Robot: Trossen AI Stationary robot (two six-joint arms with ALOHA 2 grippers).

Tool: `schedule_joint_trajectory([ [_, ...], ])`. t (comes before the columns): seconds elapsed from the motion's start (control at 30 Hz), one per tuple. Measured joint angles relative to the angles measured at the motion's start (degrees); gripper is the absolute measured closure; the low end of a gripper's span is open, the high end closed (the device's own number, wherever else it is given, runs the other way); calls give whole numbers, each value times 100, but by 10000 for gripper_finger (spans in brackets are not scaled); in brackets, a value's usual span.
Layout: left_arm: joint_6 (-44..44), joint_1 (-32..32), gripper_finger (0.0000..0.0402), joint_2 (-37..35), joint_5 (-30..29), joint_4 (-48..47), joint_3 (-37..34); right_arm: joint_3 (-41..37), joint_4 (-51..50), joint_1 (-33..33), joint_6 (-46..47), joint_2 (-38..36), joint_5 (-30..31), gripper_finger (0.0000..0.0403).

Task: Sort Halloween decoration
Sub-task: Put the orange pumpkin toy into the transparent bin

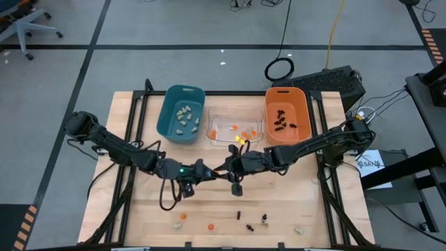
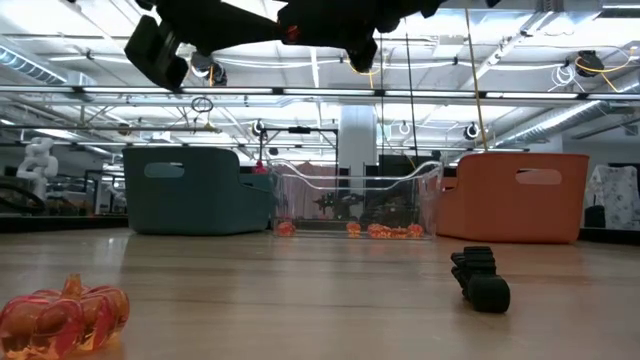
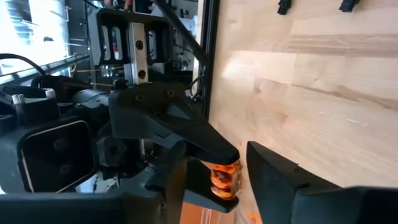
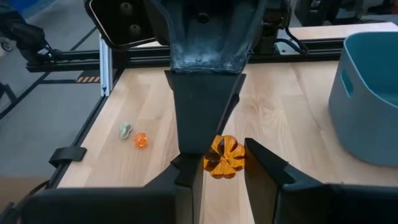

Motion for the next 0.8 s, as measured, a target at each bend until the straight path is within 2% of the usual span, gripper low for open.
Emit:
schedule_joint_trajectory([
  [0.4, -6, 89, 303, -4, 125, -7, 0, -11, 116, -27, 158, 0, -254, 332],
  [0.6, -46, 89, 306, -4, 93, -6, 0, -11, 109, -25, 173, 0, -264, 332],
  [0.8, -448, 50, 292, -2, -260, 120, 0, -11, 123, -29, 217, -6, -244, 332],
])
